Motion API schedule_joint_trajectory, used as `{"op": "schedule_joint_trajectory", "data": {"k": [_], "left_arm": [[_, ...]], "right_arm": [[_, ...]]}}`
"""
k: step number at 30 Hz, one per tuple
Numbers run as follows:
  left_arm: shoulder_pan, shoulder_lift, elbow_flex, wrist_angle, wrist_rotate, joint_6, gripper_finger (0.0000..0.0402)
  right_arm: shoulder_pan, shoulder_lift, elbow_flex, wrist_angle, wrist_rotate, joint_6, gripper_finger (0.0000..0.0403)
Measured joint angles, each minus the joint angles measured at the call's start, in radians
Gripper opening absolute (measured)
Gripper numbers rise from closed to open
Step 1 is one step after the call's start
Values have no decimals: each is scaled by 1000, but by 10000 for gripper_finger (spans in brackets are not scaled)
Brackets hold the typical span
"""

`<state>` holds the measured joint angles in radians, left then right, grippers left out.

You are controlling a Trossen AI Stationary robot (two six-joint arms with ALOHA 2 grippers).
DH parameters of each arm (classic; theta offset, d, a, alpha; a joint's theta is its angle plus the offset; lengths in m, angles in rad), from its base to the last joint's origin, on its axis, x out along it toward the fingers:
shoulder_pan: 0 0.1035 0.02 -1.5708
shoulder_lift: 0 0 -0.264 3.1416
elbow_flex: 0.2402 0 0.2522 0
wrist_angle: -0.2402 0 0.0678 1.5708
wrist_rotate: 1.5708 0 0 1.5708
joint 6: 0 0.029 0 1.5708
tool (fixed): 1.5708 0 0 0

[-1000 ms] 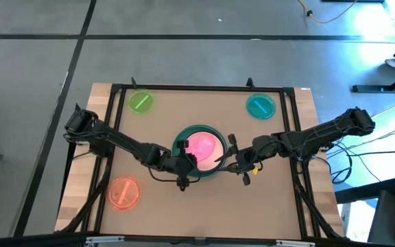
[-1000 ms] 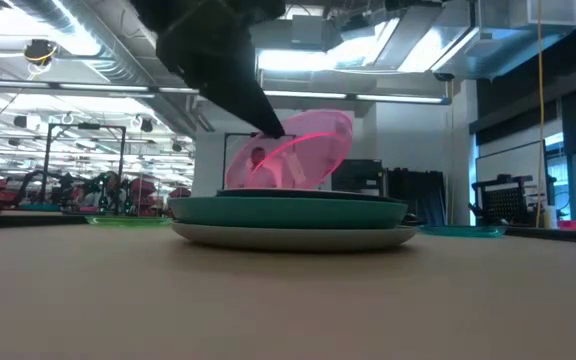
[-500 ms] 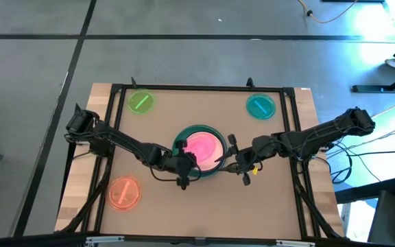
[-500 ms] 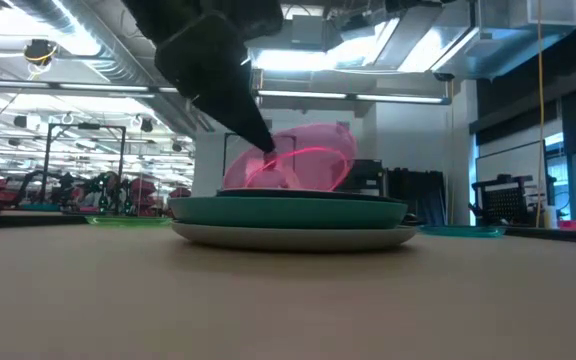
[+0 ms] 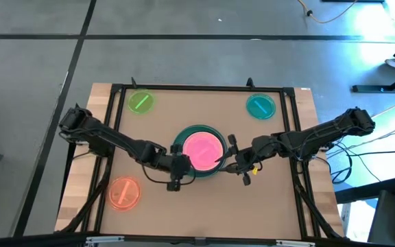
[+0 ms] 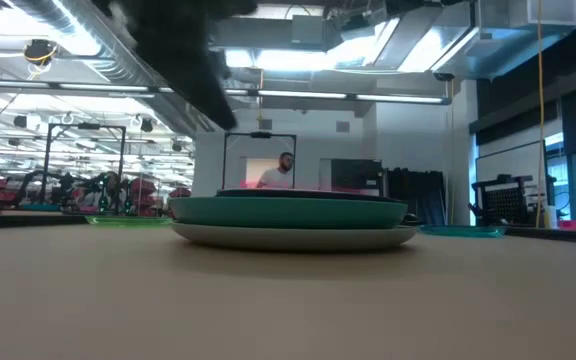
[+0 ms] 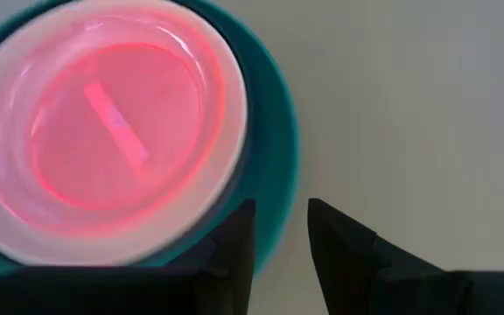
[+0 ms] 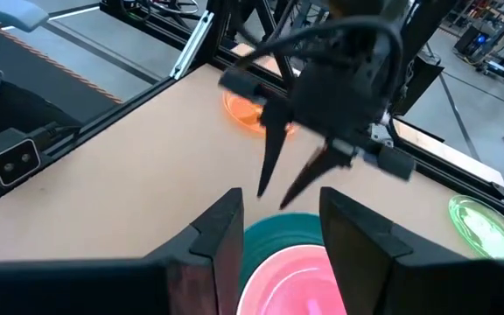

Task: Stack plastic plates
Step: Stack the transparent orange plate on top of the transparent pink plate

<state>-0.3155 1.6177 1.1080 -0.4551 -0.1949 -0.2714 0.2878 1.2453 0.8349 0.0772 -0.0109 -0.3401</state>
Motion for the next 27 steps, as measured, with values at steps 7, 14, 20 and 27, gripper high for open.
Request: {"op": "schedule_joint_trajectory", "data": {"k": [7, 14, 20, 27], "left_arm": [[-64, -99, 0, -194, 4, -130, 100], [-156, -163, 0, -437, 4, -321, 100], [-231, -183, 1, -551, 5, -431, 100], [-281, -218, -4, -591, 15, -481, 100]], "right_arm": [[0, 0, 0, -1, 0, 4, 145], [0, 0, 0, 0, 0, 19, 145], [0, 0, 0, 0, 0, 21, 145], [0, 0, 0, 2, 2, 21, 145]]}}
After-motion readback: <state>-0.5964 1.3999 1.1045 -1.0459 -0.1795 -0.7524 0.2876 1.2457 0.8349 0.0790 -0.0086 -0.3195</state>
